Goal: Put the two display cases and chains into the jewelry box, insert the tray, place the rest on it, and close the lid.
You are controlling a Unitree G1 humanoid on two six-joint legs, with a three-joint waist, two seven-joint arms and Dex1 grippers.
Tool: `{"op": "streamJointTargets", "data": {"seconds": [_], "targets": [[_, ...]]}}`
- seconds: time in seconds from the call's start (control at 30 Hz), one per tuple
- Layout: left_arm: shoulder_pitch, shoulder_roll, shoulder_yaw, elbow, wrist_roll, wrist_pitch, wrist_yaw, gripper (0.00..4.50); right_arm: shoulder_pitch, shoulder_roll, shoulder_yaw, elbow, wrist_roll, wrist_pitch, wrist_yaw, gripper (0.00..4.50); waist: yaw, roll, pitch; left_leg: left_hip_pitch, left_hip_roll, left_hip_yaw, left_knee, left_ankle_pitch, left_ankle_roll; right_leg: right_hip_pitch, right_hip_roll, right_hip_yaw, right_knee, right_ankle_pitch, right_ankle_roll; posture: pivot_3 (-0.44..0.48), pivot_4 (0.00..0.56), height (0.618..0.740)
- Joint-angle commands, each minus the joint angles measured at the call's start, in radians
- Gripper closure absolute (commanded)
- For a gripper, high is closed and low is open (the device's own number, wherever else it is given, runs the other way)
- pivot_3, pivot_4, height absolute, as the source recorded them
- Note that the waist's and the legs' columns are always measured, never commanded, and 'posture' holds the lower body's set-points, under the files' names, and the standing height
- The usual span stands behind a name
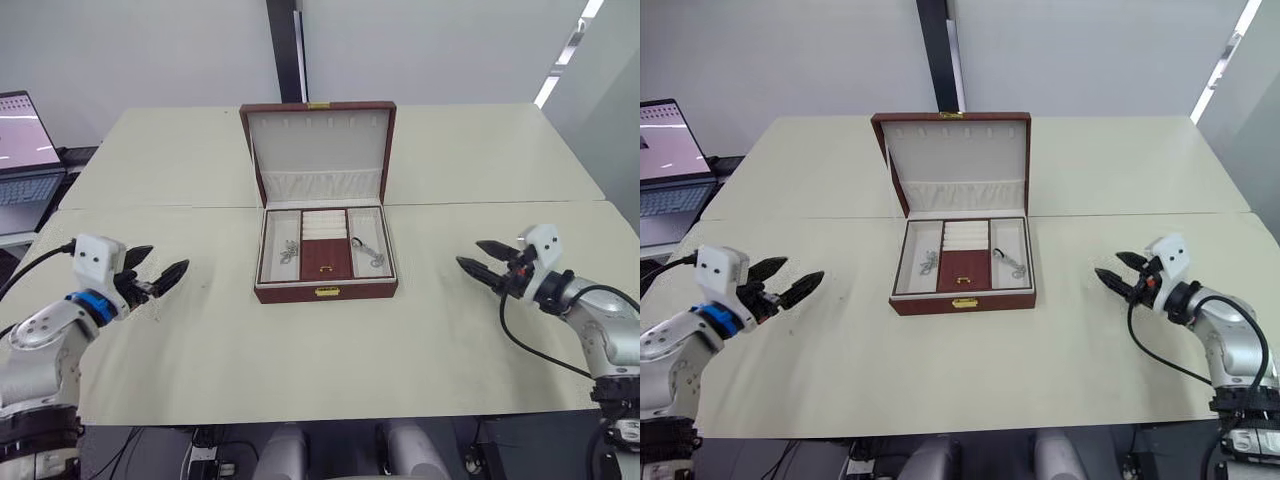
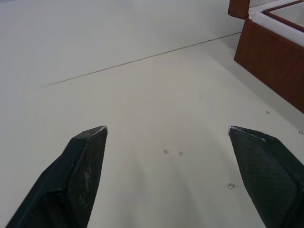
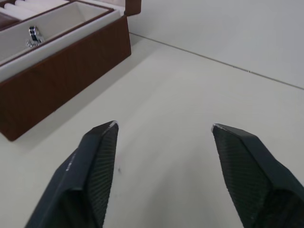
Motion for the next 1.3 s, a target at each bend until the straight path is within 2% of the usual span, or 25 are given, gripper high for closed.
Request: {"op": "streamJointTargets", "data": {"seconds": [0.03, 0.3, 0.33, 0.37, 0.6, 0.83, 1.1, 1.3], "targets": [[-0.071, -0.018, -0.05, 0.019, 0.017, 0.004, -0.01, 1.54, -0.051, 0.031, 0.047, -0.04, -0.024, 0.012, -0.026, 2.24, 0.0, 0.0, 0.0, 0.0, 0.0, 0.0, 0.0, 0.0, 0.0, 0.0, 0.0, 0.0, 0.0, 0.0, 0.0, 0.0, 0.15, 0.74], [-0.192, -0.118, -0.168, 0.136, 0.084, -0.024, 0.006, 4.03, -0.159, 0.137, 0.162, 0.045, -0.12, 0.017, -0.104, 4.27, 0.0, 0.0, 0.0, -0.001, 0.0, 0.0, 0.0, 0.0, 0.0, -0.002, 0.0, 0.0, 0.001, 0.0, 0.0, 0.0, 0.15, 0.74], [-0.203, -0.129, -0.18, 0.147, 0.092, -0.024, 0.002, 4.35, -0.17, 0.152, 0.172, 0.052, -0.128, 0.019, -0.11, 4.49, 0.0, 0.0, 0.0, -0.001, 0.0, 0.0, 0.001, 0.0, 0.0, -0.002, 0.0, 0.0, 0.001, 0.0, 0.0, 0.0, 0.15, 0.74], [-0.216, -0.143, -0.194, 0.158, 0.102, -0.027, 0.0, 4.44, -0.181, 0.17, 0.185, 0.057, -0.134, 0.019, -0.112, 4.5, 0.0, 0.0, 0.0, -0.001, 0.0, 0.0, 0.001, 0.0, 0.0, -0.002, 0.0, 0.0, 0.001, 0.0, 0.0, 0.0, 0.15, 0.74], [-0.271, -0.211, -0.247, 0.157, 0.116, -0.013, -0.004, 4.44, -0.253, 0.266, 0.244, 0.117, -0.176, -0.003, -0.133, 4.5, -0.002, 0.0, 0.0, -0.003, 0.0, 0.0, 0.001, 0.0, -0.001, -0.004, 0.0, 0.0, 0.001, 0.0, 0.0, 0.0, 0.15, 0.74], [-0.259, -0.221, -0.271, 0.097, 0.1, 0.029, -0.049, 4.44, -0.257, 0.288, 0.248, 0.111, -0.176, 0.003, -0.109, 4.5, -0.008, 0.0, 0.0, -0.003, 0.0, -0.001, 0.001, 0.0, -0.001, -0.004, 0.0, -0.001, 0.001, 0.0, 0.0, 0.0, 0.15, 0.74], [-0.193, -0.19, -0.299, -0.046, 0.068, 0.13, -0.139, 4.44, -0.153, 0.27, 0.251, -0.066, -0.101, 0.106, -0.025, 4.5, -0.007, 0.0, 0.0, -0.004, -0.001, -0.001, 0.0, 0.0, 0.0, -0.004, -0.001, -0.001, 0.0, 0.0, 0.0, 0.0, 0.15, 0.74], [-0.105, -0.164, -0.306, -0.197, 0.043, 0.222, -0.166, 4.44, -0.059, 0.248, 0.256, -0.205, -0.065, 0.188, -0.015, 4.5, -0.007, 0.0, 0.0, -0.003, -0.001, -0.001, 0.0, 0.0, 0.0, -0.004, -0.001, -0.001, 0.0, 0.0, 0.0, 0.0, 0.15, 0.74]]}}
